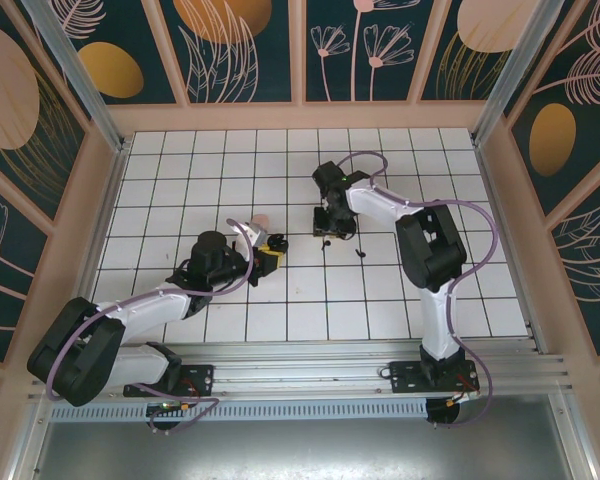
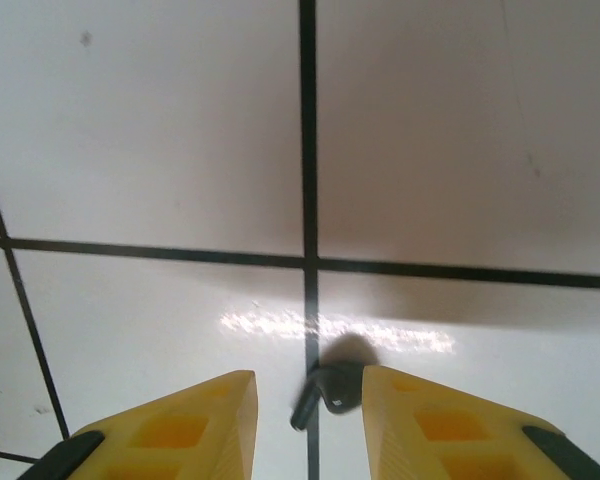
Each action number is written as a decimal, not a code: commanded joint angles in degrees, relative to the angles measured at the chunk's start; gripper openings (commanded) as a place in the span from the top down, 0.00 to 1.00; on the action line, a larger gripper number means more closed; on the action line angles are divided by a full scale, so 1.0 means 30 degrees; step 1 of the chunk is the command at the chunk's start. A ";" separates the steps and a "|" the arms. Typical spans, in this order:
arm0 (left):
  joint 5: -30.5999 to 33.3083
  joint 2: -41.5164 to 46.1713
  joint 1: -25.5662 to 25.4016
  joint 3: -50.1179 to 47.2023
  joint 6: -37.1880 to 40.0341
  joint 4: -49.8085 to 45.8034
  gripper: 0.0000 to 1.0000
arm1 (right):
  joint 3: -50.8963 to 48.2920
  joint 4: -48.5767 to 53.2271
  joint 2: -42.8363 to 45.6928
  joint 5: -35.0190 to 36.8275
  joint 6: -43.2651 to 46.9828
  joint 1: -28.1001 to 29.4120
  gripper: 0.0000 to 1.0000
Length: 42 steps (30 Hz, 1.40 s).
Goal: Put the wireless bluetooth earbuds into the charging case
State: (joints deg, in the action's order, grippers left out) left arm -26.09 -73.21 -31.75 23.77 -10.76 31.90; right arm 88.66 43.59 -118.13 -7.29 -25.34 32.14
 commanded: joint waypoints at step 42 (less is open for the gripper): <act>-0.0093 0.0439 0.0228 0.0533 0.0506 -0.0965 0.90 | 0.1128 0.1387 -0.0968 0.0249 0.0010 0.0341 0.69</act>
State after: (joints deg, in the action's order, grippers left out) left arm -26.28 -72.03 -31.48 23.90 -10.55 29.34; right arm 90.96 46.04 -119.39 -7.09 -25.91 32.64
